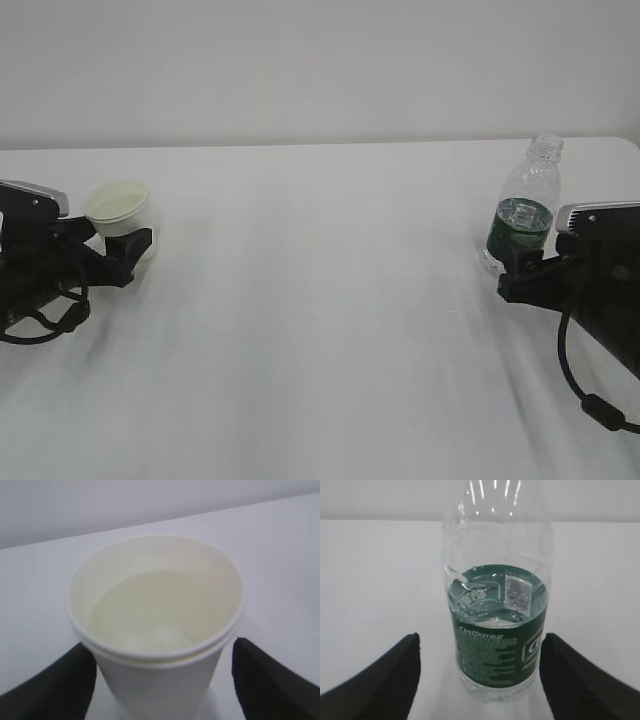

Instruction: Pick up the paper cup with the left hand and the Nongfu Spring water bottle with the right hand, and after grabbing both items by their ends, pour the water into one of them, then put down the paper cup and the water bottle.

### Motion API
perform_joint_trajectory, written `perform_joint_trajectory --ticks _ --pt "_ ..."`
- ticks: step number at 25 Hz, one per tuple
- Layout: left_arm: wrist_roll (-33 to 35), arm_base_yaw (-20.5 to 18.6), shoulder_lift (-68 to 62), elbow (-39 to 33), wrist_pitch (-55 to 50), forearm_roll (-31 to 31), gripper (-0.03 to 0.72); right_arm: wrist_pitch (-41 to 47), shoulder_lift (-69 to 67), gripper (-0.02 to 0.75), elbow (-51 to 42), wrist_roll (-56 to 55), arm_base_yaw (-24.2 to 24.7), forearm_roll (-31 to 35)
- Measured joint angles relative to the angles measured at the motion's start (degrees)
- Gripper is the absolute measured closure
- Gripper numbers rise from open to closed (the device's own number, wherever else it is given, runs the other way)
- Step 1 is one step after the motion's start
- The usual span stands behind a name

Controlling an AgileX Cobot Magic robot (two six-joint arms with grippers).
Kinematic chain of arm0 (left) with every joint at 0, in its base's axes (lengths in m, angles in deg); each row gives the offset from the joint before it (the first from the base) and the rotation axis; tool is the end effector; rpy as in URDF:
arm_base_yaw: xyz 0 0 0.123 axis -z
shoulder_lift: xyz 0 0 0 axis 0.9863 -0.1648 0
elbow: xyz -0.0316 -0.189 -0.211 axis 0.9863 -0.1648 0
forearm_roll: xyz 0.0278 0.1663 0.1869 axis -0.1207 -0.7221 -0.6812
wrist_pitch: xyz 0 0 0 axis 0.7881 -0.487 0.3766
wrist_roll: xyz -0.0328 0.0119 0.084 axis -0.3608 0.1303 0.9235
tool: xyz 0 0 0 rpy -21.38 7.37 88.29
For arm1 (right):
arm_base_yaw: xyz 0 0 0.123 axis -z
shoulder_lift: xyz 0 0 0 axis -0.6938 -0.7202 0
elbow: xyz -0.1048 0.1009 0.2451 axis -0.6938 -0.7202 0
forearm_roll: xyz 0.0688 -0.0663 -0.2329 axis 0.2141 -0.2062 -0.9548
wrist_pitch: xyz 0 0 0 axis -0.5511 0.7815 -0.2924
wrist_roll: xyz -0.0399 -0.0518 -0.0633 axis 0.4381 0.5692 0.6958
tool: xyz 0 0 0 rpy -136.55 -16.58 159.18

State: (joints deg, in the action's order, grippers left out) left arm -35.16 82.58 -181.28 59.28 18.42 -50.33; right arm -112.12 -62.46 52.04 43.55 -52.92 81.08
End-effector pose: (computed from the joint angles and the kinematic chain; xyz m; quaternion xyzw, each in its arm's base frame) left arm 0.3481 -0.0400 0.0655 0.1320 0.7771 -0.1129 0.6050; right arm 0.2854 0.0430 0.0915 -0.0589 0.8045 0.0350 0.5900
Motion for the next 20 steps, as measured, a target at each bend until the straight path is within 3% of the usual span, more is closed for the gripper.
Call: perform_joint_trajectory --ticks 20 --pt "0.0 0.0 6.69 -9.37 0.0 0.63 0.093 0.0 0.0 0.183 0.0 -0.13 0.0 -0.77"
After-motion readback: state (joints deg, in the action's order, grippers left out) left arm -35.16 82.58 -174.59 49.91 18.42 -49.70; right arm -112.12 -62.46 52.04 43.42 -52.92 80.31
